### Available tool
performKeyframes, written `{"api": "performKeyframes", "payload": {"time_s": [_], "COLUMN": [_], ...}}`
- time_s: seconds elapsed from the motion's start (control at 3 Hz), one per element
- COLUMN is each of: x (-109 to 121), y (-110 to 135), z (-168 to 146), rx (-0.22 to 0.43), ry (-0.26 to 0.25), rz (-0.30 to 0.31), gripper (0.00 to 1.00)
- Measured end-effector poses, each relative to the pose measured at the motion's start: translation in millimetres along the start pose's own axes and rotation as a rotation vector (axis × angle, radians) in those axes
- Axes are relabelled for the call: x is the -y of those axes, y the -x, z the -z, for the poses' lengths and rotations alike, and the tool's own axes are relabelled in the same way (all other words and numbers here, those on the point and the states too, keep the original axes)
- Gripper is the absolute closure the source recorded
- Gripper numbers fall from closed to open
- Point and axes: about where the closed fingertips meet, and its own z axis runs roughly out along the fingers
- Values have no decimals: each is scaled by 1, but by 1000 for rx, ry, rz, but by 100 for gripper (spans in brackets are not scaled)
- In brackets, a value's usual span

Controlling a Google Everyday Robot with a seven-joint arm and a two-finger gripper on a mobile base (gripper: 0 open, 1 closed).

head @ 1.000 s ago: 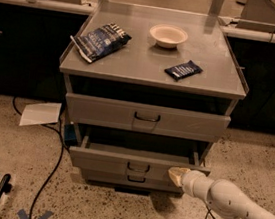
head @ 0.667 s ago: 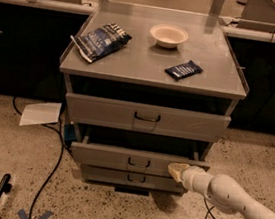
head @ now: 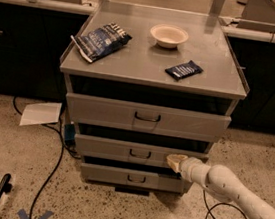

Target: Close middle drawer

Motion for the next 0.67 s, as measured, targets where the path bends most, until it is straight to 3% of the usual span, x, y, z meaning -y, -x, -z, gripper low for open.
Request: {"api": "performKeyframes", "payload": {"time_s": [0.33,0.67], "x": [5,0], "y": [4,-4], "z": [0,11], "rx": [11,-20], "ry": [-19,-24], "rz": [4,1], "gripper": [100,100]}}
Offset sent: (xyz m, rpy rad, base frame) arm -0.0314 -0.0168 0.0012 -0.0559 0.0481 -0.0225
